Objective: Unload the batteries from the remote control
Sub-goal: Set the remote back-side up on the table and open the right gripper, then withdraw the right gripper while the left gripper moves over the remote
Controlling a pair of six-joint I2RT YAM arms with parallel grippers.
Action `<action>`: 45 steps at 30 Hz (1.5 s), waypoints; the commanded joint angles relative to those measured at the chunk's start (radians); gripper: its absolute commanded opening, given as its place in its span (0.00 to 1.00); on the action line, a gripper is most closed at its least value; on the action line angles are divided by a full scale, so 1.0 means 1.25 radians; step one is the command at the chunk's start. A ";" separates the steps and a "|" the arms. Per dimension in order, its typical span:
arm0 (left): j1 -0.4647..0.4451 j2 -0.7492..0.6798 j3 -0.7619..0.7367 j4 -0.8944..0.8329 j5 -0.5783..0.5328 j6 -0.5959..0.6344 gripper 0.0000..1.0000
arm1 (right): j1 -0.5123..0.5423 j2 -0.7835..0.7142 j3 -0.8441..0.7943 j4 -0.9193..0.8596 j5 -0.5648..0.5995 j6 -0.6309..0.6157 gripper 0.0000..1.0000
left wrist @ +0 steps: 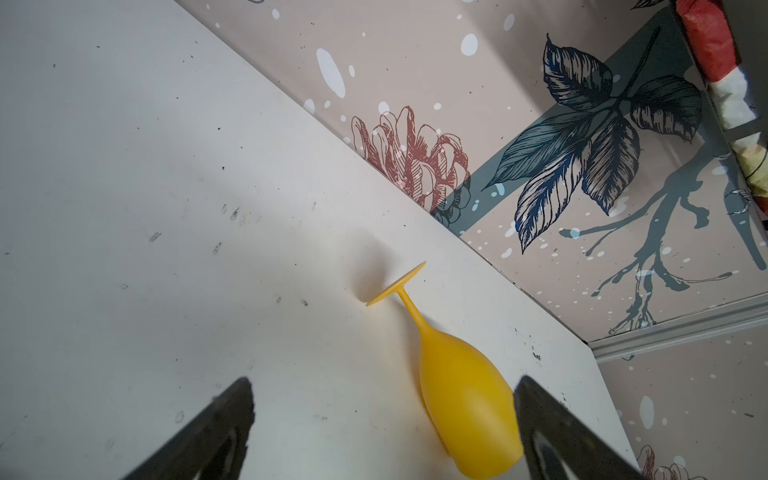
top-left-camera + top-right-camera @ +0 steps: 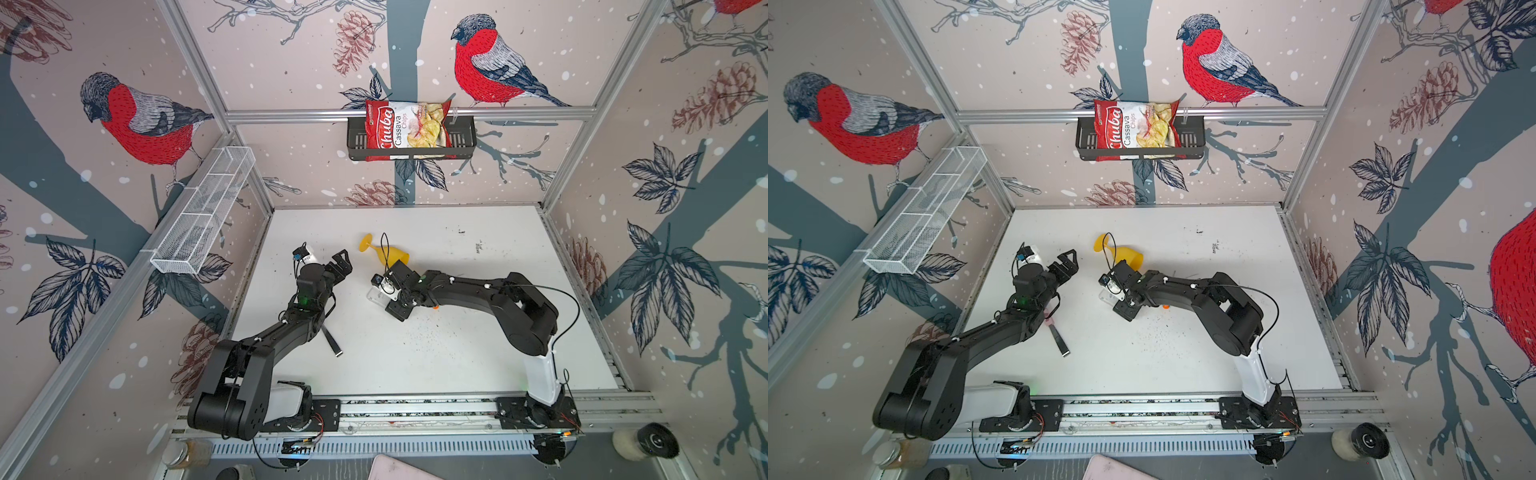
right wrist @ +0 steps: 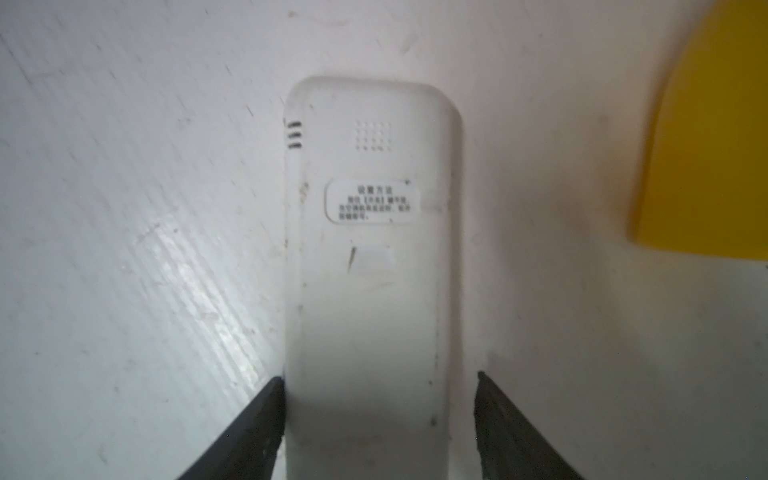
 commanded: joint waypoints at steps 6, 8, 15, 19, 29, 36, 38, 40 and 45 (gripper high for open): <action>-0.009 0.022 0.011 0.045 0.043 0.026 0.96 | -0.040 -0.054 -0.064 0.060 0.041 0.018 0.72; -0.017 0.027 0.020 0.032 0.043 0.038 0.96 | -0.047 -0.071 -0.084 0.087 0.040 0.020 0.72; -0.074 0.032 0.143 -0.170 0.090 0.163 0.96 | -0.073 -0.165 -0.164 0.174 -0.048 0.048 0.72; -0.104 0.033 0.217 -0.308 0.097 0.217 0.96 | -0.112 -0.257 -0.225 0.242 -0.136 0.106 0.72; -0.151 -0.008 0.381 -0.613 0.112 0.298 0.96 | -0.229 -0.449 -0.356 0.426 -0.290 0.312 0.80; -0.196 0.022 0.519 -0.845 0.167 0.485 0.96 | -0.332 -0.544 -0.508 0.557 -0.395 0.429 0.81; -0.198 0.038 0.544 -0.884 0.193 0.542 0.97 | -0.350 -0.571 -0.521 0.578 -0.425 0.436 0.82; -0.199 0.049 0.553 -0.902 0.237 0.596 0.96 | -0.355 -0.602 -0.543 0.608 -0.433 0.439 0.84; -0.202 0.048 0.500 -0.889 0.351 0.773 0.97 | -0.369 -0.610 -0.577 0.668 -0.439 0.470 0.86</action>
